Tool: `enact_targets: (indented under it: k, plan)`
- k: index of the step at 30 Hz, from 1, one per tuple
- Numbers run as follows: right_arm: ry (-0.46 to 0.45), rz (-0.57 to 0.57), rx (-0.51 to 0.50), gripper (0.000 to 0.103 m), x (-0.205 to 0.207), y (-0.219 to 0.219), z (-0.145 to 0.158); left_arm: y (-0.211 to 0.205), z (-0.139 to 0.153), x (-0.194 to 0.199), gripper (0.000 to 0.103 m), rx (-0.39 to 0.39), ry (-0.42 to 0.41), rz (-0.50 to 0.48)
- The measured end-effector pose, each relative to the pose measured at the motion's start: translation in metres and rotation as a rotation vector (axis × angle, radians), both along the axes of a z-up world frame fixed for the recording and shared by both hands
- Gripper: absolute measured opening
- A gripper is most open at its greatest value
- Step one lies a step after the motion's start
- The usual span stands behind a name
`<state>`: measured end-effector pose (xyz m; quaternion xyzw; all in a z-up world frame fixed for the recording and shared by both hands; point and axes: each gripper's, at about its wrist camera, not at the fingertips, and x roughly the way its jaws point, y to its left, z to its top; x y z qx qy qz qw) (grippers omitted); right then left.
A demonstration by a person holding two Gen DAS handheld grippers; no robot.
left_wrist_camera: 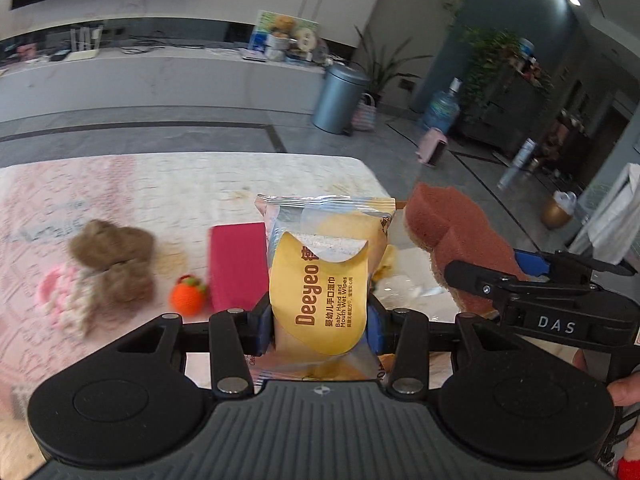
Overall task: Organize soft objects
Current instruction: 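Carry the packet and sponge into the orange box and open both tools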
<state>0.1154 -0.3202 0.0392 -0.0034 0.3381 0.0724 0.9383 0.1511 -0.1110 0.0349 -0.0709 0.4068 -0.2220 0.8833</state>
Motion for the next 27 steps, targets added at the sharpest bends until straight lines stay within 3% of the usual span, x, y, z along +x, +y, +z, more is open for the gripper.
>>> enact_targets:
  k: [5,14,21,27]
  plan:
    - [0.075,-0.026,-0.079,0.069,0.026,-0.046,-0.009,-0.052,-0.01,0.031,0.05,-0.005,0.04,-0.091]
    - [0.239,-0.064,-0.145,0.069,0.071,-0.106,-0.057,-0.118,-0.053,0.082,0.05,0.071,0.16,-0.17]
    - [0.345,-0.013,-0.257,0.069,0.091,-0.126,-0.089,-0.162,-0.072,0.104,0.05,0.017,0.265,-0.201]
    - [0.419,0.074,-0.355,0.069,0.102,-0.139,-0.095,-0.194,-0.093,0.114,0.05,-0.052,0.385,-0.218]
